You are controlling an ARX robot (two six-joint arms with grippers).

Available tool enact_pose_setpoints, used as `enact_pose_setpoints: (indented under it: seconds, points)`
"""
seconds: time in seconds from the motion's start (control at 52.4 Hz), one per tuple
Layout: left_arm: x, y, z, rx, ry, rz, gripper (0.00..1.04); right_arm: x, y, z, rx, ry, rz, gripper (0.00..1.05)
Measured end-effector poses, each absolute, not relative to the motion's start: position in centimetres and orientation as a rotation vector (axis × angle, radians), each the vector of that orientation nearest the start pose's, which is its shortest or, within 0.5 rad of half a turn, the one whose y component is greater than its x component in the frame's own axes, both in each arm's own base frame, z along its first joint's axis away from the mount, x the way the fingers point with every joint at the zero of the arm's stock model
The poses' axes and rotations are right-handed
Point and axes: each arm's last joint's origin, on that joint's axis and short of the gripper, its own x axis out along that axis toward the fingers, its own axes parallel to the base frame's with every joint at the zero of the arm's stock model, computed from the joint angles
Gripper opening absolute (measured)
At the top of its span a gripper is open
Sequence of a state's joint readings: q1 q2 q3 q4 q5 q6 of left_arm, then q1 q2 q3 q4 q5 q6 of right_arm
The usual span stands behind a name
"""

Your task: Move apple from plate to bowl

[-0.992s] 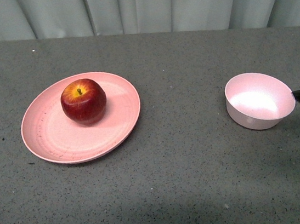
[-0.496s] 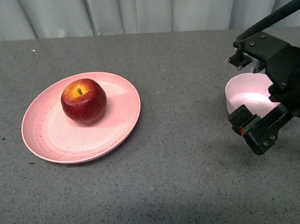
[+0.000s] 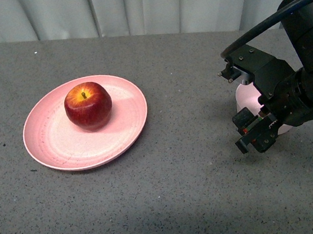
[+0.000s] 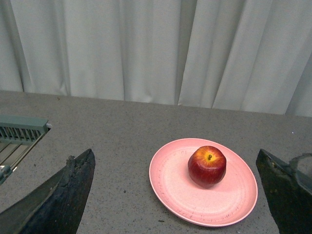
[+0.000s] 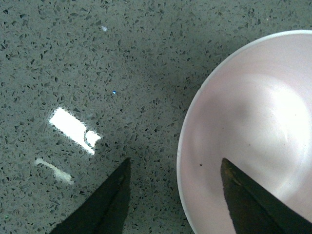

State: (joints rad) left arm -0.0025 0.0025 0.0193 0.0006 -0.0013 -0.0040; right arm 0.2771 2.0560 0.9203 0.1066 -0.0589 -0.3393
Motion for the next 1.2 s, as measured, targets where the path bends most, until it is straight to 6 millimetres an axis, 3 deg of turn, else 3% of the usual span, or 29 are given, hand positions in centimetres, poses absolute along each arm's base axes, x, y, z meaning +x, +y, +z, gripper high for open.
enact_pose_setpoints:
  seconds: [0.153,0.305,0.63,0.744,0.859,1.202]
  points:
    - [9.7,0.0,17.0,-0.004,-0.017,-0.001,0.98,34.0,9.8,5.8,-0.418,0.971,0.472,0.3]
    - [9.7,0.0,17.0,-0.004,-0.017,-0.001,0.98,34.1,9.7,5.7,-0.439,0.979,0.456,0.0]
    - [9.7,0.0,17.0,-0.004,-0.017,-0.001,0.98,34.1,10.3,7.7,-0.458,0.937,0.514,0.01]
    - [9.7,0.0,17.0,-0.004,-0.017,-0.002,0.98,33.3,12.9,9.8,-0.461,0.869,0.623,0.01]
    - [9.7,0.0,17.0,-0.004,-0.017,-0.002,0.98,32.4,15.9,10.3,-0.476,0.845,0.737,0.01]
    - [9.7,0.0,17.0,-0.004,-0.017,-0.002,0.98,33.3,19.8,9.7,-0.505,0.831,0.823,0.01]
